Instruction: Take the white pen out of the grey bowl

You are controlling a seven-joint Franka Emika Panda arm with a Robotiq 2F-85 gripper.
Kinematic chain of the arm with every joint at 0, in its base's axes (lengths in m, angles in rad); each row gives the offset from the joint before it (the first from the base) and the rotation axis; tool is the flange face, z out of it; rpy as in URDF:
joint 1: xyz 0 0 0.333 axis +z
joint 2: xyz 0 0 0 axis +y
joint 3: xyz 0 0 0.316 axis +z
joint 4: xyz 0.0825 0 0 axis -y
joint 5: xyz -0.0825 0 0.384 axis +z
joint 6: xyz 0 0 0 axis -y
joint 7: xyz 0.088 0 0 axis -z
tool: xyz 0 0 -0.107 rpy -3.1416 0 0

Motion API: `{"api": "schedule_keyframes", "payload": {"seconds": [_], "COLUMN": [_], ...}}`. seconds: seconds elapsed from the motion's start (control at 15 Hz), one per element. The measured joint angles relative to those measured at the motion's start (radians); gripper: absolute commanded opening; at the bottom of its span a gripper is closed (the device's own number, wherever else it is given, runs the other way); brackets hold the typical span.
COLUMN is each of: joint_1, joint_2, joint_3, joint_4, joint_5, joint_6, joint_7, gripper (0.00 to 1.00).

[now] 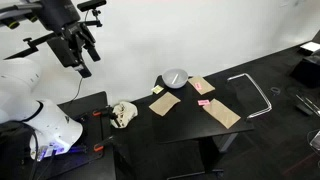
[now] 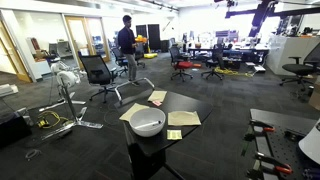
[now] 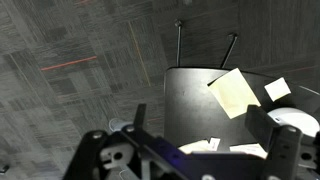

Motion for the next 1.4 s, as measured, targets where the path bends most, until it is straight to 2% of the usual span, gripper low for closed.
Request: {"api": "schedule_keyframes", "payload": {"seconds": [1.0,1.2,1.4], "joint_1": [0.003,0.042,0.112], "joint_2": [0.000,0.012,0.046], "joint_3": [0.000,0.006,0.023], "joint_4": [0.000,0.000,0.001], "joint_5": [0.000,0.000,0.001], "joint_6": [0.001,0.042,0.117], "joint_7": [0.000,-0.001,-0.017], "gripper": [1.00,1.00,1.00]}}
